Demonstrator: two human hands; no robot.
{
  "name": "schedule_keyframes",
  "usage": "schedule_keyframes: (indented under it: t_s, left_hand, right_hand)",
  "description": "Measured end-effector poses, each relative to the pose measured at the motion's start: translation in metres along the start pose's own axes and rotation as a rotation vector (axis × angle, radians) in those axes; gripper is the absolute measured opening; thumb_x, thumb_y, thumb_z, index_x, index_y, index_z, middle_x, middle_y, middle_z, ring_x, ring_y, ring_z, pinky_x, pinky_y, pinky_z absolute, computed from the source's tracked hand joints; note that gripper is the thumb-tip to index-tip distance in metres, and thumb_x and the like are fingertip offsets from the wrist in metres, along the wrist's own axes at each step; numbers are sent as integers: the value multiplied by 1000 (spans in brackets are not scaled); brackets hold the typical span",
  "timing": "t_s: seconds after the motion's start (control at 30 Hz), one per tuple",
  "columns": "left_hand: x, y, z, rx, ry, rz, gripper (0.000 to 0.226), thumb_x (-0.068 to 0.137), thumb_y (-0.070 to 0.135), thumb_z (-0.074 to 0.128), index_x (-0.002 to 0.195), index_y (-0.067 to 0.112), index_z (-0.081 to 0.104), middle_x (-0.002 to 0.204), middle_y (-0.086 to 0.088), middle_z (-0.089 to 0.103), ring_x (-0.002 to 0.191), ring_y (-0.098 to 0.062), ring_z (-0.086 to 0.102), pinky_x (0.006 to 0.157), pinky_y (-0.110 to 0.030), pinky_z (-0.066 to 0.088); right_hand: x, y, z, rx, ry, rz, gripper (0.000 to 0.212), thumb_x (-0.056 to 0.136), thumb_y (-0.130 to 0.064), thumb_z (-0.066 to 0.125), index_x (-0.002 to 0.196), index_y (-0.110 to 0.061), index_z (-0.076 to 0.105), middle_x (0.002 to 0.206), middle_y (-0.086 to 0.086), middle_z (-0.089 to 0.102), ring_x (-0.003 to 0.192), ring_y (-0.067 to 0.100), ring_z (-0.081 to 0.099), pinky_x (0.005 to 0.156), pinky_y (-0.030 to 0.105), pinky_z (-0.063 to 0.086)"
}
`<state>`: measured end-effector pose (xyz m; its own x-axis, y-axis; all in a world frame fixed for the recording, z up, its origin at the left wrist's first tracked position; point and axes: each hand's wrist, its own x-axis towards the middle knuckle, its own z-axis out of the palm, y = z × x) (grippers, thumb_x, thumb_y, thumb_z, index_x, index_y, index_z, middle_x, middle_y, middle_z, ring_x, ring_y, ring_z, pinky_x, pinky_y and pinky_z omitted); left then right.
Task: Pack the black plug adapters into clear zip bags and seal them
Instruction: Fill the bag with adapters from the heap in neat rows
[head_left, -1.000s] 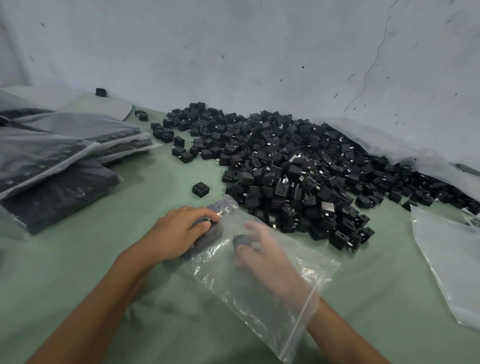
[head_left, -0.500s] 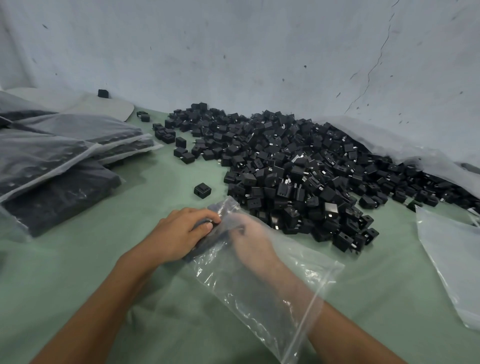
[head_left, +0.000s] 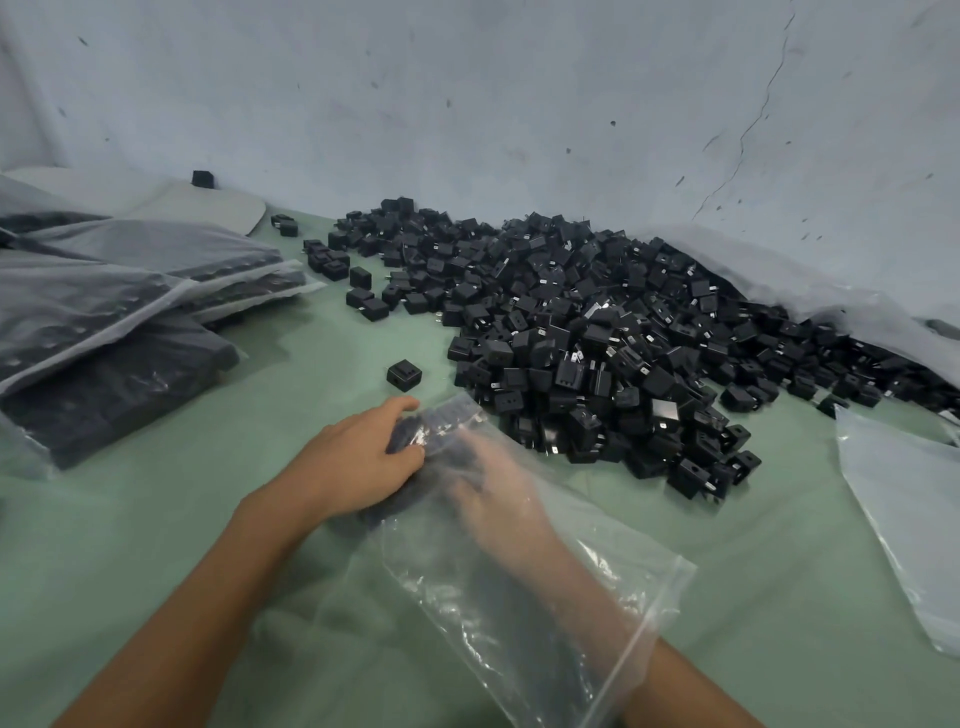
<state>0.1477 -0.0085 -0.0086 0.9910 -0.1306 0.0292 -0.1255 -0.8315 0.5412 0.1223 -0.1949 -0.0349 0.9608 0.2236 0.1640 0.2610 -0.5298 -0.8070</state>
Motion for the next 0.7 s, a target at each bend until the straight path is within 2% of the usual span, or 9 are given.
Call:
schedule_keyframes:
  t_s: [0.07,0.13,0.17,0.23,0.3,0.43,0.53,0.63,0.7]
  left_hand:
    - [5,7,4,39,10,-14,50,91,45,49,140,42,38,122,6,61,102,-18,56,82,-33,43]
    - [6,12,9,94,39,-2,45,95,45,44,139,40,39,123,7,60,101,-18,54,78,-33,39]
    - [6,13,12,116,62,10,43,97,47,41,139,38,39,126,8,59,107,-19,55,79,-33,39]
    - [3,12,16,139,108,33,41,99,51,38,137,36,40,128,8,59,115,-19,55,81,-33,40]
    - [2,11,16,140,151,32,40,98,56,40,133,36,44,123,8,61,112,-19,57,77,-33,39]
    - [6,13,16,123,167,-44,39,95,61,43,122,35,50,112,9,64,104,-19,59,74,-33,39]
    - [12,17,16,141,148,-108,42,92,66,42,115,32,55,108,8,65,98,-19,59,74,-34,43]
    - [14,21,18,181,152,-127,46,91,67,42,113,29,57,106,7,65,91,-18,56,71,-33,41]
    - [13,20,19,170,155,-127,46,90,68,43,110,29,57,105,7,65,88,-16,53,70,-33,42]
  right_hand:
    - [-4,0,1,-35,23,-24,39,97,-21,59,135,-27,53,123,-30,60,111,-6,59,99,15,44]
    - [-7,0,-1,-72,48,-67,39,98,-23,56,136,-31,50,110,-51,51,101,-26,50,87,-1,36]
    - [-8,0,-2,-89,49,-71,40,99,-22,56,137,-32,48,106,-50,50,96,-28,48,84,-1,36]
    - [-10,0,-2,-106,35,-66,45,100,-21,54,142,-31,44,111,-36,50,95,-19,49,84,2,38]
    - [-13,0,0,-111,25,-71,50,101,-23,53,148,-28,38,120,-22,50,102,-11,49,85,-3,33]
    - [-16,0,3,-128,44,-97,54,101,-22,52,152,-20,35,127,-16,49,115,0,48,88,-9,24]
    - [-16,-2,2,-132,57,-105,53,100,-19,52,151,-20,38,133,-6,58,115,1,51,92,-4,27]
    - [-17,-5,1,-116,68,-147,48,97,-13,50,144,-20,45,129,-13,59,118,0,54,103,12,37]
    - [-17,-8,2,-170,56,-118,47,96,-12,49,143,-18,46,132,-4,59,122,13,56,106,28,43]
